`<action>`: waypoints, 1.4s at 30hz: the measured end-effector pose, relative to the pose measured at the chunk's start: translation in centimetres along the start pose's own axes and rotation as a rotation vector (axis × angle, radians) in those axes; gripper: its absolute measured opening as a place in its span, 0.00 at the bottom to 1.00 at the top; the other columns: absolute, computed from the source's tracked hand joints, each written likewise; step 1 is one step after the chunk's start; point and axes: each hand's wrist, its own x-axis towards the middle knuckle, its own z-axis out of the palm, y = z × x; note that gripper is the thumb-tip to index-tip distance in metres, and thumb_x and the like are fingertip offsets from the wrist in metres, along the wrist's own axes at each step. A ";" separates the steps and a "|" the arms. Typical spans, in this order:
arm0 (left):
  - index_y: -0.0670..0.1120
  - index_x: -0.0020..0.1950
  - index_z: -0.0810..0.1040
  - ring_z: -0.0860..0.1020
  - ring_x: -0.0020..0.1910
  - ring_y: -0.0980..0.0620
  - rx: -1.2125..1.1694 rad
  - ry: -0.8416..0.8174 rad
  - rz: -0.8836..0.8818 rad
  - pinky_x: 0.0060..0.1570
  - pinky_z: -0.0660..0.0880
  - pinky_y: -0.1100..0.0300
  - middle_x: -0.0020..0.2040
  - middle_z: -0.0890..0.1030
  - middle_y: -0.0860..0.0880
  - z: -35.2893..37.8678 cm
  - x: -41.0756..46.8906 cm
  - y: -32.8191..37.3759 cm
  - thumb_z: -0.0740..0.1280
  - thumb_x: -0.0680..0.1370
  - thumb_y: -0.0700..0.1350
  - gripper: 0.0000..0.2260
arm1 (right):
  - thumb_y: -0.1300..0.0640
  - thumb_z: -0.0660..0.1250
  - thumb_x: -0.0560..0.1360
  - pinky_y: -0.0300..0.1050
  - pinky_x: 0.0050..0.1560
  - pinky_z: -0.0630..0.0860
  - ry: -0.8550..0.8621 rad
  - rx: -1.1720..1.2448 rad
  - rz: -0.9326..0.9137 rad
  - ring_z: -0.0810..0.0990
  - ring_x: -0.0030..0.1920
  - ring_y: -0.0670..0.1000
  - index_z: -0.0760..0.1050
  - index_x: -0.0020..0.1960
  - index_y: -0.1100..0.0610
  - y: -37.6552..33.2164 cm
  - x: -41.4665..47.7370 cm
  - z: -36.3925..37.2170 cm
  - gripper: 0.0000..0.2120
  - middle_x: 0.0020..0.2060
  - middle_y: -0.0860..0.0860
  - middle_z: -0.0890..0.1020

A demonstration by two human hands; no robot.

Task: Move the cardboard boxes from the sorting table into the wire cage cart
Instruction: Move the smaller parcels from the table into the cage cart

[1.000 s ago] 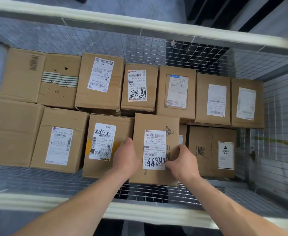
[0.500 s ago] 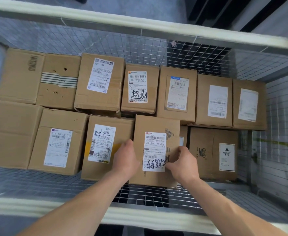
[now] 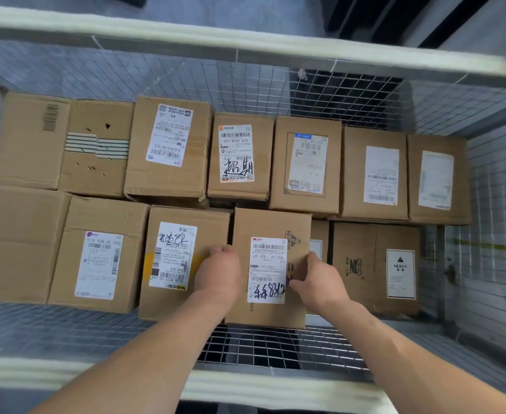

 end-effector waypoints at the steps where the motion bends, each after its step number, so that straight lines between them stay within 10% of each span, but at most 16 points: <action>1: 0.40 0.68 0.69 0.81 0.54 0.45 0.005 0.007 0.006 0.50 0.80 0.55 0.68 0.71 0.39 -0.5 -0.2 0.0 0.70 0.79 0.44 0.21 | 0.52 0.71 0.76 0.46 0.42 0.78 -0.004 -0.020 -0.012 0.78 0.46 0.52 0.67 0.62 0.54 -0.2 -0.1 -0.5 0.20 0.49 0.50 0.78; 6: 0.43 0.71 0.67 0.72 0.65 0.44 0.137 0.063 0.103 0.54 0.76 0.50 0.67 0.71 0.44 -3.4 -2.1 0.9 0.71 0.77 0.55 0.28 | 0.52 0.69 0.75 0.42 0.36 0.74 0.033 -0.036 -0.105 0.78 0.43 0.44 0.70 0.60 0.46 -1.5 -2.2 -3.6 0.15 0.47 0.43 0.78; 12: 0.45 0.72 0.67 0.67 0.71 0.45 0.160 0.174 0.290 0.62 0.72 0.50 0.71 0.69 0.47 -9.6 -6.1 4.5 0.68 0.77 0.58 0.28 | 0.44 0.66 0.77 0.49 0.54 0.76 0.149 -0.076 -0.143 0.76 0.63 0.55 0.69 0.68 0.55 -3.1 -7.4 -10.0 0.25 0.67 0.53 0.75; 18: 0.47 0.75 0.65 0.63 0.75 0.46 0.211 0.329 0.535 0.72 0.65 0.48 0.75 0.67 0.48 -16.6 -11.1 9.4 0.67 0.77 0.60 0.32 | 0.43 0.69 0.76 0.53 0.62 0.76 0.368 -0.038 -0.111 0.76 0.64 0.54 0.70 0.67 0.52 -3.4 -14.2 -17.7 0.24 0.64 0.50 0.76; 42: 0.46 0.70 0.69 0.66 0.70 0.47 0.491 0.520 1.482 0.64 0.69 0.47 0.70 0.70 0.49 -19.2 -40.3 26.5 0.65 0.76 0.64 0.29 | 0.38 0.63 0.78 0.56 0.67 0.70 1.013 0.144 0.442 0.68 0.72 0.56 0.67 0.71 0.57 10.5 -49.5 -21.6 0.30 0.70 0.55 0.72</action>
